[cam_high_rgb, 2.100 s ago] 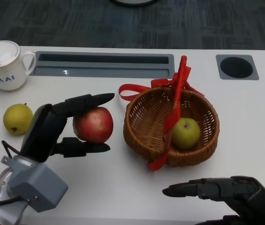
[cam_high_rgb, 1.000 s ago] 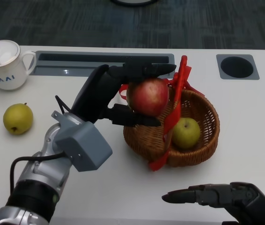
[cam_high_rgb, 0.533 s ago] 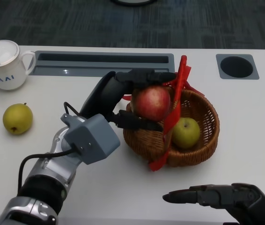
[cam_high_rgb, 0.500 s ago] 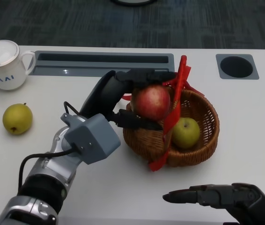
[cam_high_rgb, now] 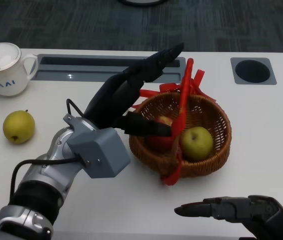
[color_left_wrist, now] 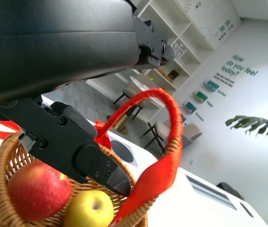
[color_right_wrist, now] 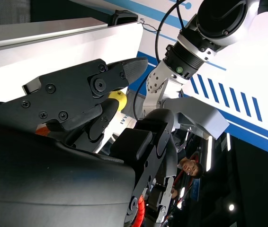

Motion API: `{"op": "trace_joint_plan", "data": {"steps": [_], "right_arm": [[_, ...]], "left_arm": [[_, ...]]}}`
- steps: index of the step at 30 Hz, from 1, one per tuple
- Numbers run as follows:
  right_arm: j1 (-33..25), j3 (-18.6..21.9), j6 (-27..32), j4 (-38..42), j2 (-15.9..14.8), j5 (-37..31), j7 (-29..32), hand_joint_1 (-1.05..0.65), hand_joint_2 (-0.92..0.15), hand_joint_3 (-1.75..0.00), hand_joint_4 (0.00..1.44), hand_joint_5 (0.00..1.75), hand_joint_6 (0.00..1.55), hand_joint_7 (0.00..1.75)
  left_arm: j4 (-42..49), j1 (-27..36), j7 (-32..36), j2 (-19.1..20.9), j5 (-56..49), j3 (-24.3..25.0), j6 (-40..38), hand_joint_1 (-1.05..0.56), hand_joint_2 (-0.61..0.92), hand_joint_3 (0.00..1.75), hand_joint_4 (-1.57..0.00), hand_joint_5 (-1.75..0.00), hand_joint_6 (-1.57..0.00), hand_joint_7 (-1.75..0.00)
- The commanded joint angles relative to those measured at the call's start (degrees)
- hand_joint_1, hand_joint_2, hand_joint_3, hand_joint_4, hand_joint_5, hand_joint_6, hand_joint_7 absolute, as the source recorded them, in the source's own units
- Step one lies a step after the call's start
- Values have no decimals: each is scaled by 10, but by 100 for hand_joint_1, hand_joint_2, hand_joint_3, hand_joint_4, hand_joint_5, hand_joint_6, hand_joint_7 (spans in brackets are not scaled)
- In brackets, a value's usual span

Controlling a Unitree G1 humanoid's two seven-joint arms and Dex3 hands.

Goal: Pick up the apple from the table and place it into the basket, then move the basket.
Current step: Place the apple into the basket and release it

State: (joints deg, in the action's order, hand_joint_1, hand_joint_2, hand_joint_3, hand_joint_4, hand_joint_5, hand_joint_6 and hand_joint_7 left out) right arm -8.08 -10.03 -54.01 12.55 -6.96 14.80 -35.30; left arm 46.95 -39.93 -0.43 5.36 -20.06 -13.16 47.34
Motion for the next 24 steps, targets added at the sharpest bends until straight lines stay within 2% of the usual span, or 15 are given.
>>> {"op": "trace_joint_plan", "data": {"steps": [1, 11, 19, 24], "right_arm": [[-2, 0, 2, -5, -6, 6, 2, -39, -85, 0, 91, 0, 85, 0], [-1, 0, 1, -5, -6, 10, 1, -39, -84, 0, 91, 0, 85, 0], [11, 17, -11, 1, -7, 8, 11, -38, -83, 0, 92, 0, 85, 0], [19, 25, -9, 0, -15, 5, 14, -37, -82, 0, 91, 0, 84, 0]], "left_arm": [[-16, 2, -16, 18, 3, -1, -8, -69, 69, 0, 0, 0, 0, 0], [-86, 33, -26, 47, 14, 11, -16, -68, 68, 1, -5, -2, -8, -2], [-224, 116, -51, 81, 41, 28, -54, -68, 70, 1, -11, -3, -12, -2], [-285, 169, -74, 96, 84, 42, -49, -66, 71, 1, -17, -4, -18, -3]]}}
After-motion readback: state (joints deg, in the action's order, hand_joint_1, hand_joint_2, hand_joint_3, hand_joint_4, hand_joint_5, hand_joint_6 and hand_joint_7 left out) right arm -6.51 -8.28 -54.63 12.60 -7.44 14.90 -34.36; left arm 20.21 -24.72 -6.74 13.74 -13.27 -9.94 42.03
